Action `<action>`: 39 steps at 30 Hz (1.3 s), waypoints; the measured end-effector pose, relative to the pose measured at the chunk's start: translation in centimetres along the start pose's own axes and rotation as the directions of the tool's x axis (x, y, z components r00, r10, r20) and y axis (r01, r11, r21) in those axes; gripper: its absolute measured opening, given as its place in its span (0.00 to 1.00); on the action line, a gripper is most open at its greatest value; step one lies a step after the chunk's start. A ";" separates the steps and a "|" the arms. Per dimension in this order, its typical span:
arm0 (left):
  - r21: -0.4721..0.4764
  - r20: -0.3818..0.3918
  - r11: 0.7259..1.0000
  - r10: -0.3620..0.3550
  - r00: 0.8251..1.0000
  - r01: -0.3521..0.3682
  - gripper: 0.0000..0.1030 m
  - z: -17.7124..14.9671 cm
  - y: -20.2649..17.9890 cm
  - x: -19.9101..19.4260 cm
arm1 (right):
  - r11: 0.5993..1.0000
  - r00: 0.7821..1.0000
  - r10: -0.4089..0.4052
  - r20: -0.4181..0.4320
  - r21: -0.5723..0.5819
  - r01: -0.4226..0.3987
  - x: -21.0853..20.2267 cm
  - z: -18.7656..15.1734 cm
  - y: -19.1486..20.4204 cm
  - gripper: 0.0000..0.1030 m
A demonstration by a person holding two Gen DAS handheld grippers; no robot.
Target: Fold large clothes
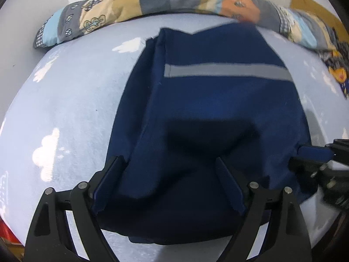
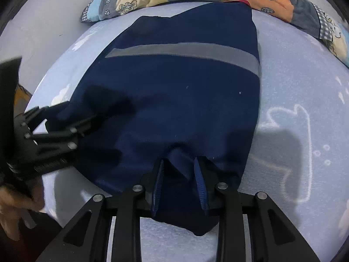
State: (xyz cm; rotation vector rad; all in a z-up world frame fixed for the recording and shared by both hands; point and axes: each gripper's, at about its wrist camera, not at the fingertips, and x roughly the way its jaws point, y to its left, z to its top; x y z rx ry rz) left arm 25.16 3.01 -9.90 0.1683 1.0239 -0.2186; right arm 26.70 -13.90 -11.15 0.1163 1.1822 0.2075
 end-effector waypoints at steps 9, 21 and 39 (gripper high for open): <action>0.084 0.033 0.996 0.015 0.999 -0.018 0.86 0.4 -2.3 0.3 | 0.996 1.000 -0.008 0.009 0.085 0.007 2.1 8.7 -4.1 0.40; 0.036 0.038 0.999 -0.034 0.999 0.033 0.86 0.3 -1.4 -0.9 | 1.000 0.981 0.026 0.190 -0.011 -0.024 -5.6 -0.2 -1.2 0.55; 0.054 0.024 0.998 0.013 1.000 -0.014 0.86 0.2 -1.6 -0.3 | 0.972 0.975 -0.154 0.163 -0.152 0.179 -0.8 -4.0 2.2 0.54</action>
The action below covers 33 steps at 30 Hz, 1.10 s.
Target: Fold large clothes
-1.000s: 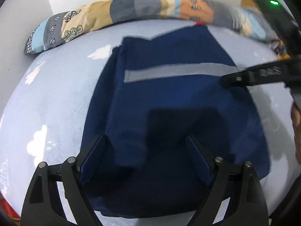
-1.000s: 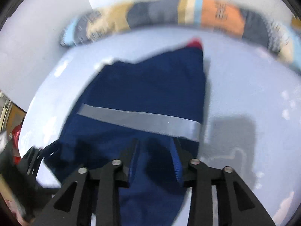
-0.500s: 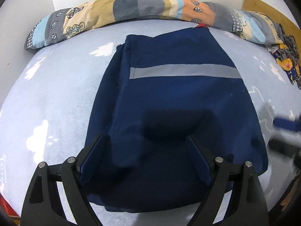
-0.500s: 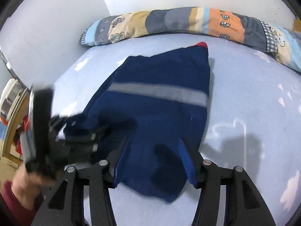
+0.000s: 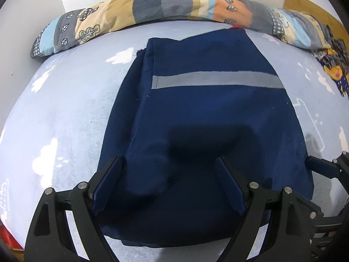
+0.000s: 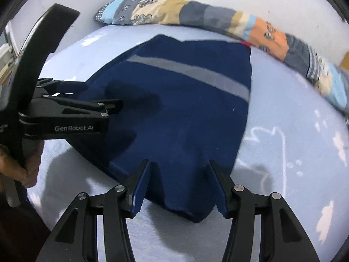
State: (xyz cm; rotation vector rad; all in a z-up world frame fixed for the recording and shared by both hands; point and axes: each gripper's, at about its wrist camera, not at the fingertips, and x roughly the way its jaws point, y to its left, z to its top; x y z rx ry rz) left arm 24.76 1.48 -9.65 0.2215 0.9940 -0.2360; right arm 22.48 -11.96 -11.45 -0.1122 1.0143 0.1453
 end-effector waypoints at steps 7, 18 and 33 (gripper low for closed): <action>0.008 -0.010 1.000 0.028 1.000 -0.028 0.86 -0.2 -0.4 0.5 | 0.985 0.994 -0.108 -0.030 -0.135 0.103 1.4 -0.2 2.2 0.55; -0.012 0.035 1.000 -0.008 0.999 0.008 0.86 0.3 0.0 -0.7 | 0.966 0.985 -0.159 0.067 -0.196 0.169 -1.8 -1.4 3.7 0.55; -0.075 0.031 0.997 -0.020 0.999 0.023 0.86 1.1 1.2 -0.2 | 0.978 0.990 -0.140 0.027 -0.151 0.142 -1.6 -1.0 2.2 0.61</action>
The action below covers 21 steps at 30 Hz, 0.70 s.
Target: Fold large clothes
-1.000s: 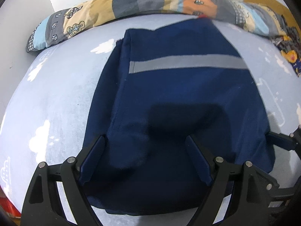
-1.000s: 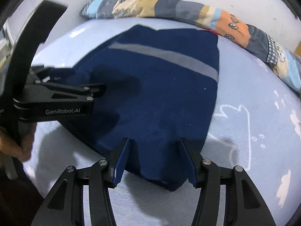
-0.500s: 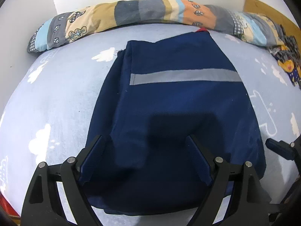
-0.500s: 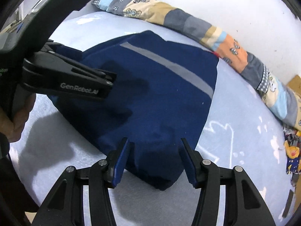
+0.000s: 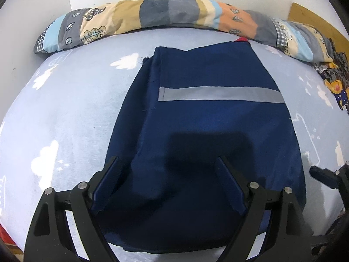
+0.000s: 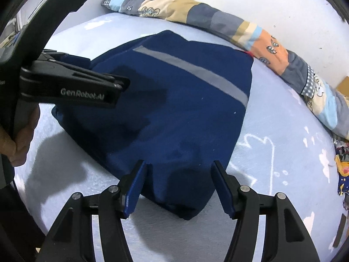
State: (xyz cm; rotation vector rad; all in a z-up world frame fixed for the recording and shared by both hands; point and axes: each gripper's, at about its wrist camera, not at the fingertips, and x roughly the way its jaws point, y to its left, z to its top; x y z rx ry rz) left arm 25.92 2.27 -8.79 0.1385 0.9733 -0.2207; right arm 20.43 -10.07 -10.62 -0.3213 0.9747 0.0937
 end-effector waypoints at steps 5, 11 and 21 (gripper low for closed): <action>-0.019 0.001 1.000 0.013 1.000 -0.012 0.86 0.3 0.6 0.0 | 1.000 1.000 -0.016 0.000 -0.010 0.016 0.2 0.0 -0.2 0.61; -0.082 -0.034 0.997 0.008 0.999 -0.011 0.86 0.4 2.4 0.6 | 0.999 0.999 -0.029 0.020 0.023 0.029 -0.3 0.3 -1.5 0.61; -0.111 -0.049 0.994 -0.004 0.999 -0.001 0.86 0.7 3.6 0.6 | 0.967 0.986 0.168 0.000 0.196 -0.165 0.2 1.0 -5.8 0.62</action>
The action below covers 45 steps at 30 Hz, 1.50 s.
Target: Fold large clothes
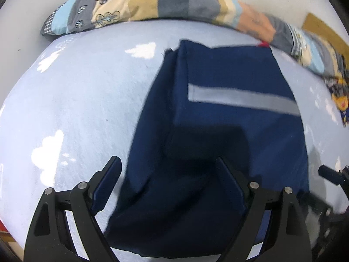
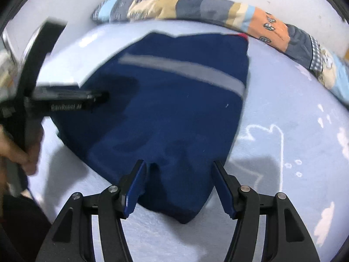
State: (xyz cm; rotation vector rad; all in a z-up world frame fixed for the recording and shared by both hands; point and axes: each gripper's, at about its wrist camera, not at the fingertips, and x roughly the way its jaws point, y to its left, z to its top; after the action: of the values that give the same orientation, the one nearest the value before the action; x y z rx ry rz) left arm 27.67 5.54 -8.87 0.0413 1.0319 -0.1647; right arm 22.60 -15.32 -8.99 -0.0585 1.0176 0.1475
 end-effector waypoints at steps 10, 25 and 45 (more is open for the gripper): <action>-0.026 -0.018 1.000 -0.010 1.000 0.010 0.86 0.7 0.8 0.7 | 0.997 0.997 -0.077 0.023 0.010 0.077 0.0 0.7 -1.6 0.59; -0.171 -0.079 0.960 -0.236 0.968 0.221 0.86 2.9 6.7 2.6 | 0.940 0.969 0.247 -0.033 0.250 -0.231 2.1 1.1 -6.1 0.62; -0.227 -0.141 0.794 -0.600 0.788 0.564 1.00 3.4 7.3 7.5 | 0.657 0.782 0.610 0.131 0.468 -0.591 10.2 2.3 -10.8 0.86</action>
State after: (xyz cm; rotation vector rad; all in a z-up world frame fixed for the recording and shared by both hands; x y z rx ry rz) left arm 35.47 11.50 -13.89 -0.4399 1.2414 -0.6510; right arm 31.47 -24.71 -16.66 0.7632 1.0557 0.4969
